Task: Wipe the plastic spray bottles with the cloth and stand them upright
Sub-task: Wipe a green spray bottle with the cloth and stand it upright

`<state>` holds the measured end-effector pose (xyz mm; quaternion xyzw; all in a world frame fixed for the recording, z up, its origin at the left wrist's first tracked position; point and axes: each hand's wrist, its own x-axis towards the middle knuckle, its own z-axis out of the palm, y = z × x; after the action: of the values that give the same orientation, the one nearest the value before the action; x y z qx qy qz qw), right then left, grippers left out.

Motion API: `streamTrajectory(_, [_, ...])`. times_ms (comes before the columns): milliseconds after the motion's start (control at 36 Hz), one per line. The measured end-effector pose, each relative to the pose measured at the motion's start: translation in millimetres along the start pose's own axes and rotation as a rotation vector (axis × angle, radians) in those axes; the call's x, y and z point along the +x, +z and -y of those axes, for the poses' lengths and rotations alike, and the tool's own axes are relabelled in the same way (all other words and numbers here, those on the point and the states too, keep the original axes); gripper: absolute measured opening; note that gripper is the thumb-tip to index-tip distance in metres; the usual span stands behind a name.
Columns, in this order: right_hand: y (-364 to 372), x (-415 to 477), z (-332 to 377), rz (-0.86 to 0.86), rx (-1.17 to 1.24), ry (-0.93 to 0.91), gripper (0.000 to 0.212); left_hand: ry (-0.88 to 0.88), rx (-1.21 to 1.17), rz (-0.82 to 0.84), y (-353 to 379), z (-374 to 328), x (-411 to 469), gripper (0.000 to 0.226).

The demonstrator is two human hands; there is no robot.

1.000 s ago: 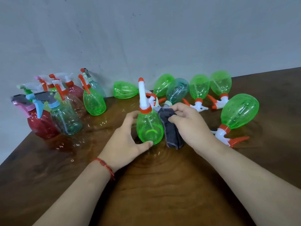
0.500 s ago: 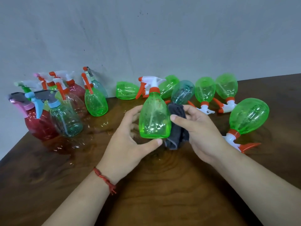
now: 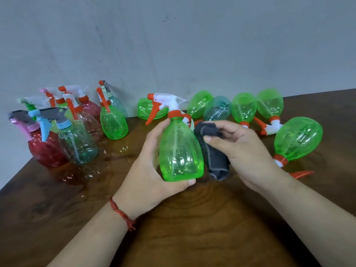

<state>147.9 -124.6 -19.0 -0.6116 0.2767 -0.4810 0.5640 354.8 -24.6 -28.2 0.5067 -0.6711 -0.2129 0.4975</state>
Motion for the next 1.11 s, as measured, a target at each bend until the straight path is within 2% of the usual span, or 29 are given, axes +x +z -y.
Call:
streamTrajectory(56, [-4, 2, 5, -0.028, -0.089, -0.153, 0.036, 0.041, 0.079, 0.051, 0, 1, 0, 0.123])
streamTrajectory(111, [-7, 2, 9, -0.035, -0.152, -0.265, 0.033, 0.07, 0.124, 0.106, 2, 1, 0, 0.12])
streamTrajectory(194, [-9, 0, 11, -0.027, -0.226, -0.351, 0.029, 0.103, 0.129, 0.145, 8, 1, -1, 0.117])
streamTrajectory(333, [-6, -2, 4, 0.001, -0.42, -0.518, 0.035, 0.11, 0.106, 0.132, 13, 2, -1, 0.117])
streamTrajectory(528, [2, -10, 4, 0.049, -0.588, -0.638, 0.051, 0.108, 0.127, 0.059, 13, 5, -1, 0.117])
streamTrajectory(806, [8, -20, 7, 0.194, -0.812, -0.764, 0.043, -0.012, 0.039, -0.119, 6, 13, 1, 0.12])
streamTrajectory(944, [8, -20, 10, 0.275, -0.84, -0.798, 0.038, -0.059, -0.024, -0.185, 4, 15, 4, 0.118])
streamTrajectory(1111, [8, -22, 9, 0.306, -0.78, -0.766, 0.051, -0.058, -0.022, -0.178, 4, 18, 4, 0.118])
